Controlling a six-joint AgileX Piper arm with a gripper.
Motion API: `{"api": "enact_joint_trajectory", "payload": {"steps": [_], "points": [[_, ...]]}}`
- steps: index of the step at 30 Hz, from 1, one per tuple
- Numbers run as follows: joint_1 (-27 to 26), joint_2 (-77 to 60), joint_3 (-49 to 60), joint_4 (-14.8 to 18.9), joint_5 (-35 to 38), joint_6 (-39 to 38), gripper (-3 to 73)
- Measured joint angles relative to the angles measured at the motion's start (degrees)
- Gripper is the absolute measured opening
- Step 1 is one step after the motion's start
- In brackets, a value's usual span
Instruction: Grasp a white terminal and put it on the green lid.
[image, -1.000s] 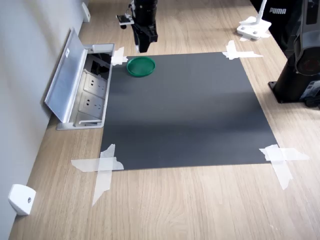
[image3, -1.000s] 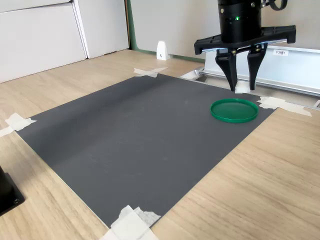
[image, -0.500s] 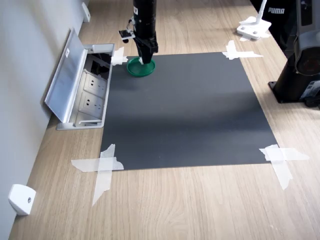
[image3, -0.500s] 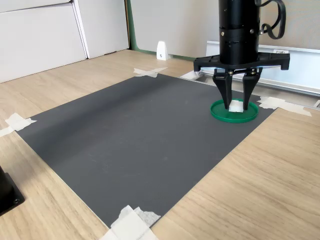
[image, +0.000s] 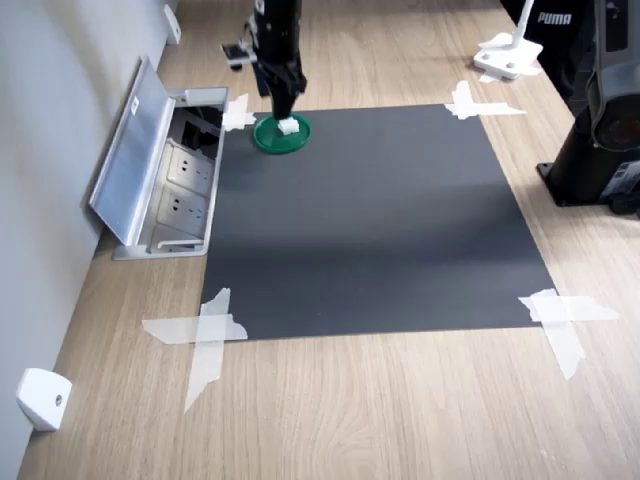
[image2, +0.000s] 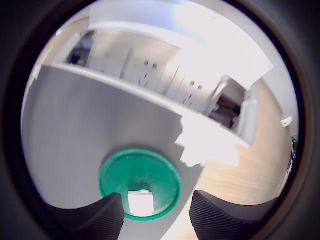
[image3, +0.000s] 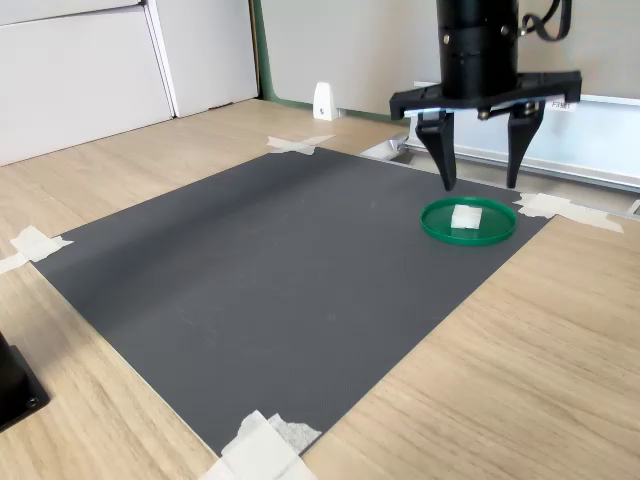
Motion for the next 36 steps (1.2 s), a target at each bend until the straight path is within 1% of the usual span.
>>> {"api": "enact_joint_trajectory", "payload": {"steps": [1,4,6,7,9,11,13,14,15,17,20,24,27,29,31,36], "points": [[0.0,-1.3,-0.1,1.2,0.0,-0.2,55.6],[0.0,-5.2,0.0,6.7,0.0,-1.2,50.2],[0.0,-8.5,0.1,10.7,-1.0,-2.3,43.1],[0.0,-10.1,0.3,12.2,-1.8,-2.9,39.6],[0.4,-13.4,1.5,15.1,-4.4,-4.5,29.5],[1.8,-16.6,3.1,15.8,-6.7,-5.9,18.2],[4.3,-19.7,5.4,16.0,-8.3,-6.3,7.6],[5.7,-21.0,6.7,16.0,-8.8,-6.3,4.3],[7.3,-22.4,8.2,16.1,-9.3,-6.1,2.6],[9.9,-25.3,11.7,16.3,-10.7,-4.4,0.4],[13.7,-31.7,17.2,16.2,-15.1,-1.1,-0.4],[18.5,-41.4,25.9,15.6,-26.2,4.1,-0.5],[21.2,-47.7,33.0,14.2,-34.9,8.1,-0.5],[21.7,-51.7,38.1,13.3,-38.6,11.3,-0.5],[21.7,-55.6,42.8,12.8,-40.7,14.5,-0.5],[18.7,-65.6,53.4,12.6,-44.3,21.5,-0.8]]}}
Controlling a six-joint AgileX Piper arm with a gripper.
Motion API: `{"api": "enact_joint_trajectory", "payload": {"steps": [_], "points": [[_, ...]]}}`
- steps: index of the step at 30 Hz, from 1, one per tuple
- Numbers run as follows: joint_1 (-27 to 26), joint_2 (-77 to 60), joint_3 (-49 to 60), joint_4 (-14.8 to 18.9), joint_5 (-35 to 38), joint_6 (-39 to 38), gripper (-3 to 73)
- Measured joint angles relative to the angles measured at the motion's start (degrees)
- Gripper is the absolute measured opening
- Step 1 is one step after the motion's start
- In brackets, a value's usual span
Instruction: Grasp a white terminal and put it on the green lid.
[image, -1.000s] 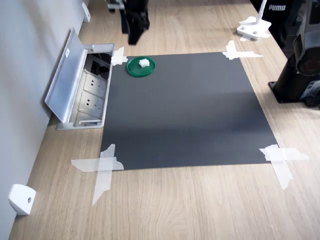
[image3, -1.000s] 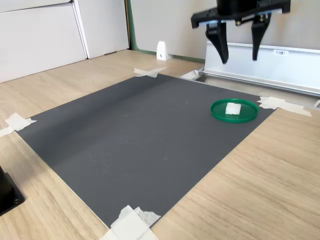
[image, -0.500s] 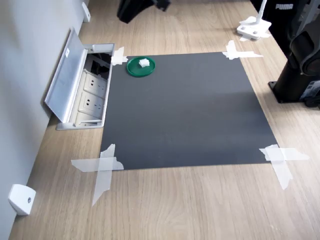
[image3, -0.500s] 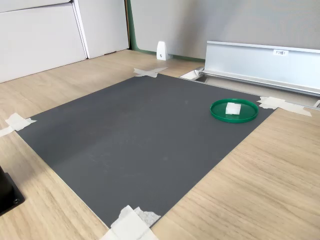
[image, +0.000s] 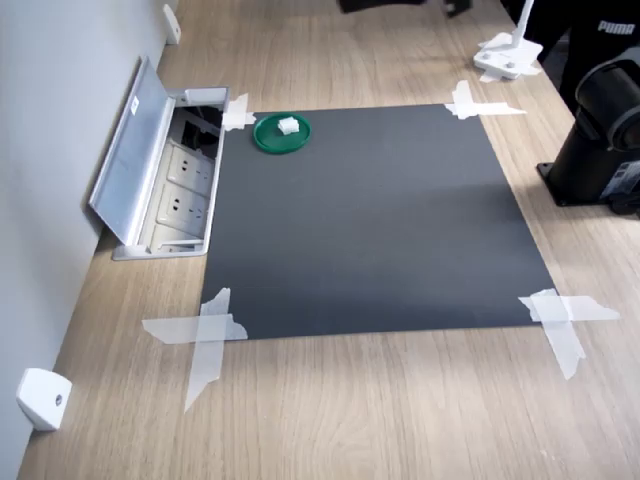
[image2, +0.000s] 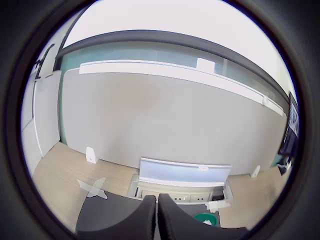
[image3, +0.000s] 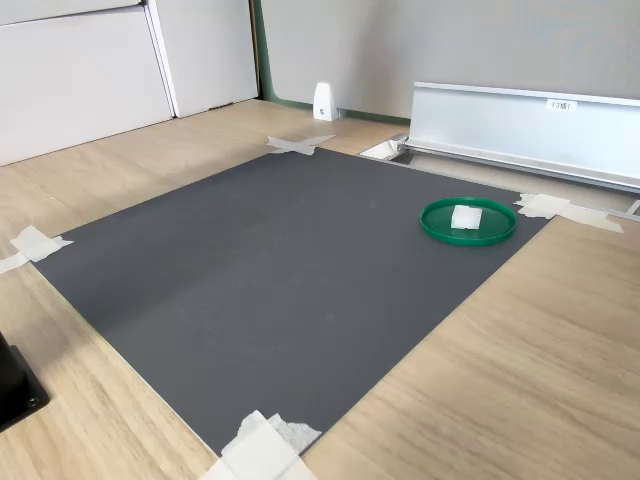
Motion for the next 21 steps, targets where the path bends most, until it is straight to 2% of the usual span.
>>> {"api": "enact_joint_trajectory", "payload": {"steps": [7,21], "points": [[-5.6,-13.5,12.1,0.2,-2.3,2.4,-0.8],[-6.0,-27.7,25.5,0.2,-2.6,2.5,-0.8]]}}
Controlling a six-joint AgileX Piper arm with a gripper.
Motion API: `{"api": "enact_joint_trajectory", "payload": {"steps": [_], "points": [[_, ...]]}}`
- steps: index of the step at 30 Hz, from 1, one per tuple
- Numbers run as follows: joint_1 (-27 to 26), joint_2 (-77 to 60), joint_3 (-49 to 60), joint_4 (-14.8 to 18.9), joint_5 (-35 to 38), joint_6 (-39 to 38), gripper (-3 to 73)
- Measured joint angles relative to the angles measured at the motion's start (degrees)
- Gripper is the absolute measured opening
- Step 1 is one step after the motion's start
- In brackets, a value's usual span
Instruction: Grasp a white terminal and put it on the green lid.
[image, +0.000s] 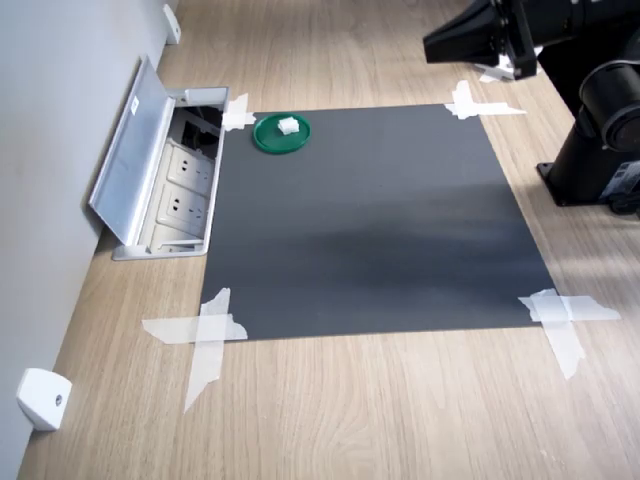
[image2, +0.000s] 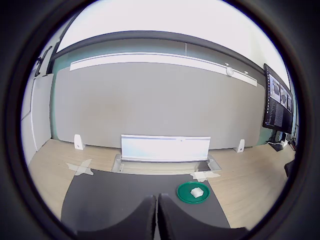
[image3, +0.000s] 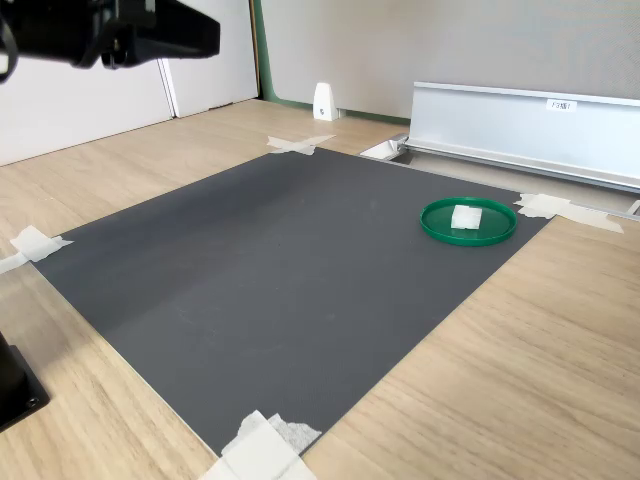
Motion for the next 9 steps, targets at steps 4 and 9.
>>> {"api": "enact_joint_trajectory", "payload": {"steps": [4,9], "points": [[0.0,-5.3,3.4,0.0,0.0,0.0,-0.8],[0.0,-9.1,5.5,0.0,0.6,0.0,-0.8]]}}
